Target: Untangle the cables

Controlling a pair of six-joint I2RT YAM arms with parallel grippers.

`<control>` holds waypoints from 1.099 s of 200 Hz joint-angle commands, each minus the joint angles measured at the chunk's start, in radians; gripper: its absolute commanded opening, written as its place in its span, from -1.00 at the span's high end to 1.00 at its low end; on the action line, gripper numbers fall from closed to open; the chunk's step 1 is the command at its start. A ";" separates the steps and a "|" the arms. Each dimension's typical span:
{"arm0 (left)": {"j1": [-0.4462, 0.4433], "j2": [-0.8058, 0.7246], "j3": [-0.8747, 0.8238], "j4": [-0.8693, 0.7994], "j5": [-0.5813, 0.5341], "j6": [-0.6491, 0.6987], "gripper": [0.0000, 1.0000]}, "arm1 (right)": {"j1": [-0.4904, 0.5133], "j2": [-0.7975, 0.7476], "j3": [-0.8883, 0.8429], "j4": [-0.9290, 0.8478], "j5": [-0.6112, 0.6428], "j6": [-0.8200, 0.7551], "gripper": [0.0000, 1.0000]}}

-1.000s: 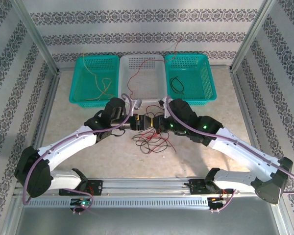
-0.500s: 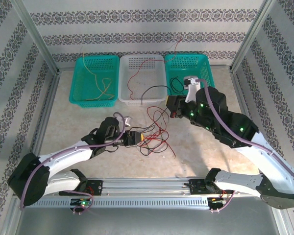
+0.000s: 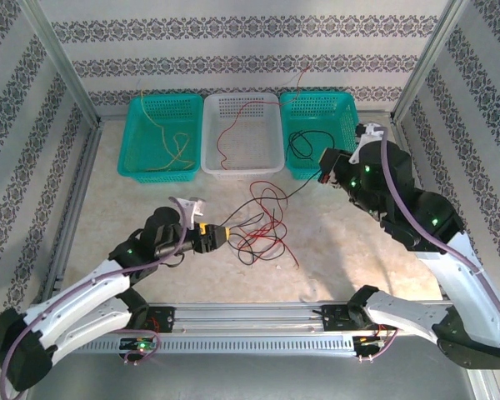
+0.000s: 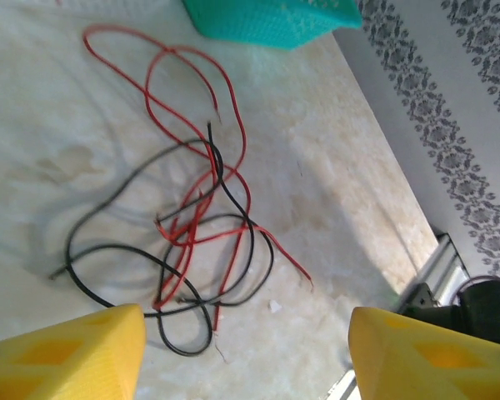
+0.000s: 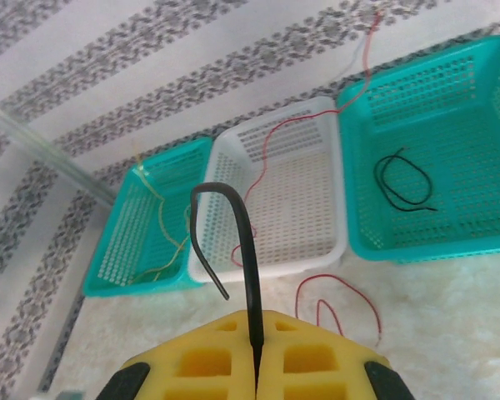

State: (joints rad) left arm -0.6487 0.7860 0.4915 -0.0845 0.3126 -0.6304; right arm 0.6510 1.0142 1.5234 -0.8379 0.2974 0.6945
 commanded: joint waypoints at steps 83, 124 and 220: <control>0.007 0.161 0.196 -0.073 -0.041 0.070 -0.29 | -0.320 0.158 0.047 0.093 -0.266 -0.122 1.00; 0.007 0.209 0.248 -0.106 -0.041 0.072 -0.22 | -0.445 0.374 0.231 0.149 -0.322 -0.154 1.00; 0.007 0.402 0.301 -0.032 -0.023 0.105 -0.19 | -0.595 1.017 1.097 -0.057 -0.314 -0.219 1.00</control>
State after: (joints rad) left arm -0.6464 1.1622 0.7349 -0.1459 0.2718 -0.5674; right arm 0.0689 1.8927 2.3878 -0.7803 0.0078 0.5114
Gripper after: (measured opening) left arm 0.592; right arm 0.057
